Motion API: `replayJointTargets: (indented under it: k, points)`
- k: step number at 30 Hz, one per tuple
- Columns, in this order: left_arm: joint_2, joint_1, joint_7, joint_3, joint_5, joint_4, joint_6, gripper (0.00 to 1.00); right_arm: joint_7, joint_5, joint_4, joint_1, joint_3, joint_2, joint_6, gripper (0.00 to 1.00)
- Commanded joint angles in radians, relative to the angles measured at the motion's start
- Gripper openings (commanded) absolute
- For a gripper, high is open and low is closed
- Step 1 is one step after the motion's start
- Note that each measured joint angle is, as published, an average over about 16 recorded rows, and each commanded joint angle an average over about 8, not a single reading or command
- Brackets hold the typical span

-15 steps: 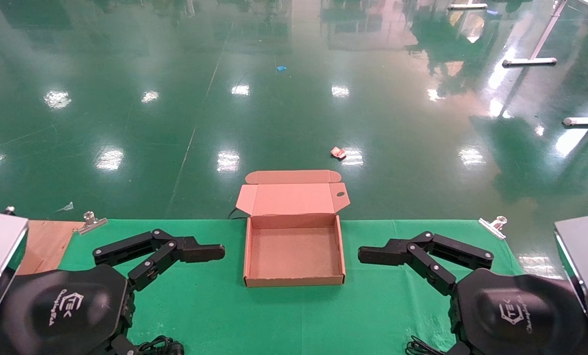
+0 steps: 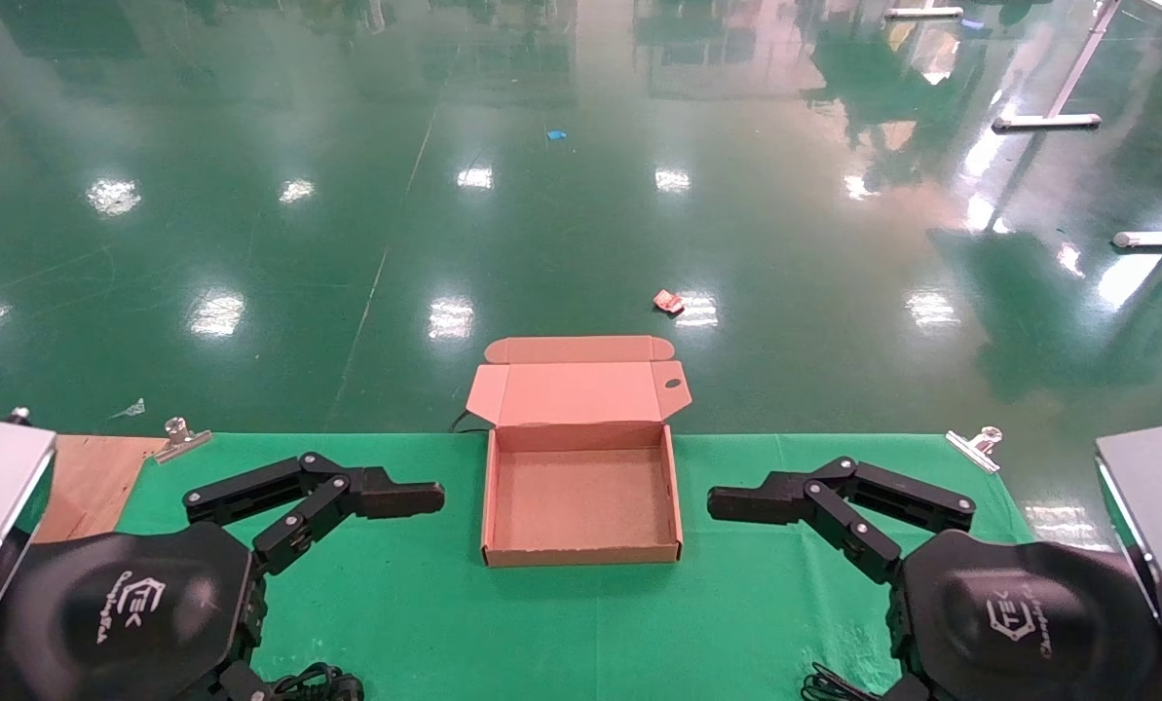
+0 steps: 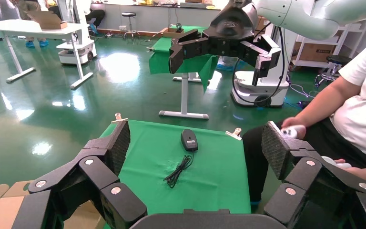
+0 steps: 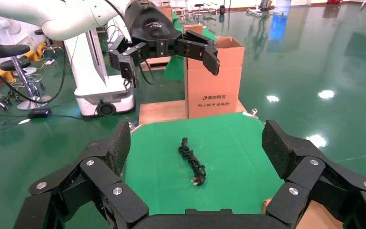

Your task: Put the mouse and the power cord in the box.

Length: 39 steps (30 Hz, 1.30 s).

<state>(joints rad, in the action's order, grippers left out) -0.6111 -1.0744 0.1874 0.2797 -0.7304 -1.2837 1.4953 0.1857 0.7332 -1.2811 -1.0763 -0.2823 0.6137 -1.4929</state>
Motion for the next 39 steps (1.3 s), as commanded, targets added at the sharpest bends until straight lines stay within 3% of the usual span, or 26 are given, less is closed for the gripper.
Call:
replayJointTargets:
  k: [1,12,16,27,34,39]
  points:
    - [0.0,0.0,0.0,0.0,0.0,0.0,0.0,1.0,0.0,0.0,0.0,0.0,0.0,0.0,0.0,1.0]
    - [-0.002,-0.004,-0.004,0.0,-0.002,0.001,-0.002,1.0,-0.002,0.005,-0.002,-0.001,-0.001,-0.001,0.0,1.0]
    - [-0.014,-0.029,-0.014,0.021,-0.051,0.015,0.005,1.0,-0.012,0.08,-0.013,-0.012,-0.028,-0.002,0.005,1.0]
    - [-0.068,-0.119,-0.116,0.19,-0.415,0.195,0.046,1.0,-0.067,0.651,0.0,-0.15,-0.251,0.089,0.038,1.0]
    - [-0.136,-0.184,-0.222,0.293,-0.653,0.387,0.004,1.0,-0.106,1.01,0.101,-0.24,-0.4,0.201,0.066,1.0]
    - [-0.194,-0.247,-0.273,0.375,-0.851,0.498,-0.064,1.0,-0.129,1.207,0.193,-0.291,-0.483,0.278,0.097,1.0]
